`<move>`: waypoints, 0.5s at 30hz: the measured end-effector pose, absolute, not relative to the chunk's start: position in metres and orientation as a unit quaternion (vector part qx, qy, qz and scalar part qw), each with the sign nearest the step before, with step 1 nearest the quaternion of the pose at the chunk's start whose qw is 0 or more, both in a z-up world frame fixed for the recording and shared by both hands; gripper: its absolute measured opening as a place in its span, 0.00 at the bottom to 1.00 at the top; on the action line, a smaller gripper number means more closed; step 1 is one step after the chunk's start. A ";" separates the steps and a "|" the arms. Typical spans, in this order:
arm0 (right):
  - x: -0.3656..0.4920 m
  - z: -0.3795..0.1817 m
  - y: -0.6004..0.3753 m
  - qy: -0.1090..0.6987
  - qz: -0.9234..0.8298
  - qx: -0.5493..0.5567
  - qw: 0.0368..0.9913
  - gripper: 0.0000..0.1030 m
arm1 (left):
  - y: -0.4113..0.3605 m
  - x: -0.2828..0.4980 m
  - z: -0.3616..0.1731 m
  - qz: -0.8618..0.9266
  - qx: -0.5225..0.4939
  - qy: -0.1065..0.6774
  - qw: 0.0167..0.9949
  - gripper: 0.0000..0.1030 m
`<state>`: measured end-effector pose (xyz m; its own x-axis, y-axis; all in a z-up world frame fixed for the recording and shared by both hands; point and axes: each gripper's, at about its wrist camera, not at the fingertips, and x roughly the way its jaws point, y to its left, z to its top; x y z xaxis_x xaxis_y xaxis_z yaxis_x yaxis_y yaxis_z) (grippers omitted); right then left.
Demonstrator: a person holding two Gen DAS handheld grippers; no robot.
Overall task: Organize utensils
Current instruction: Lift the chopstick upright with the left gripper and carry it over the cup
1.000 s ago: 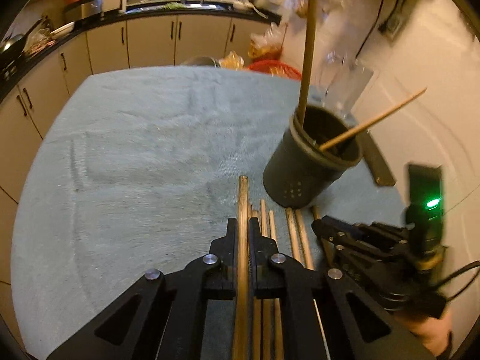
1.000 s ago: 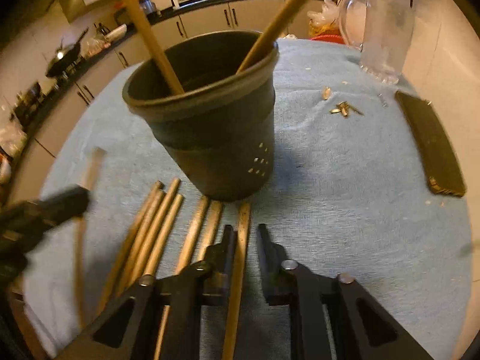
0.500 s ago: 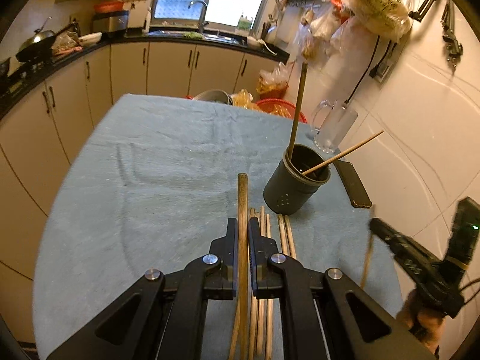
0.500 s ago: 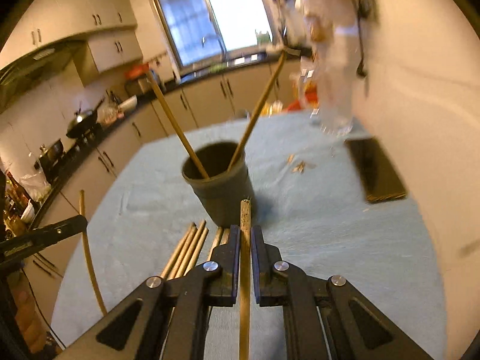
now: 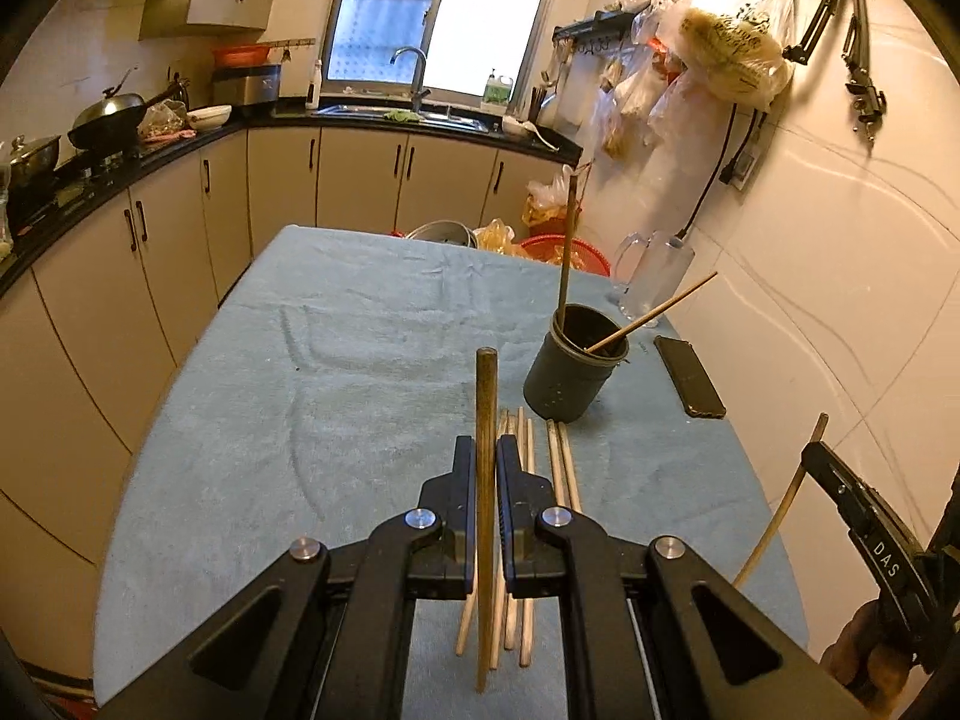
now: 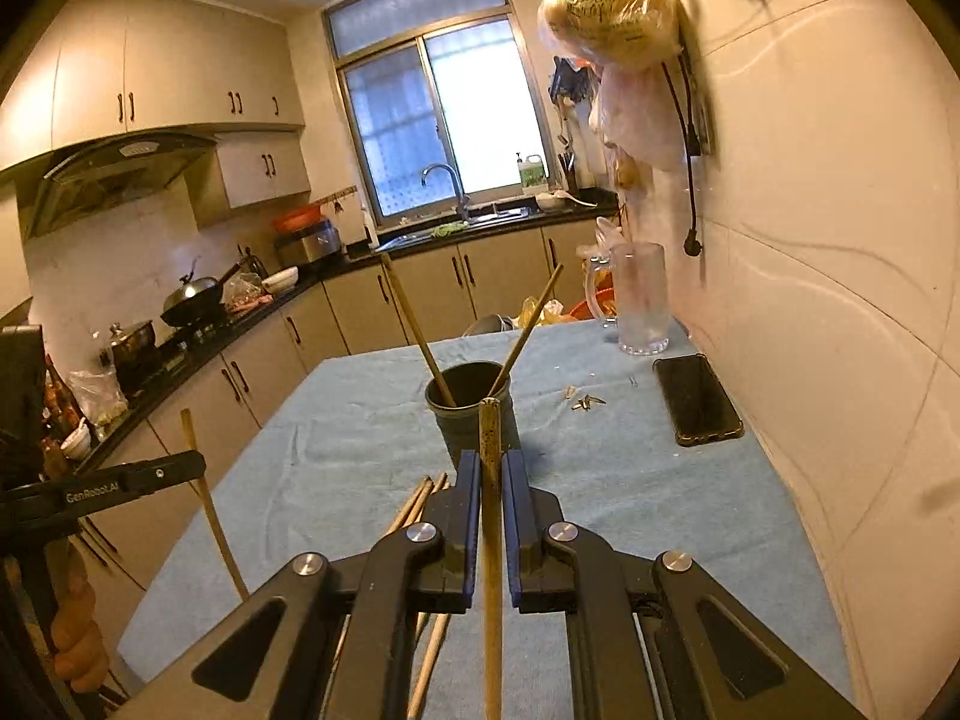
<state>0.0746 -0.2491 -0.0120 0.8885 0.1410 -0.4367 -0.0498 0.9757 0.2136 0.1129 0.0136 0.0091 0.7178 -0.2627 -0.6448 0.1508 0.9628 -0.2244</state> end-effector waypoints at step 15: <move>0.037 0.011 -0.255 0.197 0.048 0.106 0.974 0.08 | 0.018 0.076 0.037 -0.120 -0.089 0.327 0.933 0.06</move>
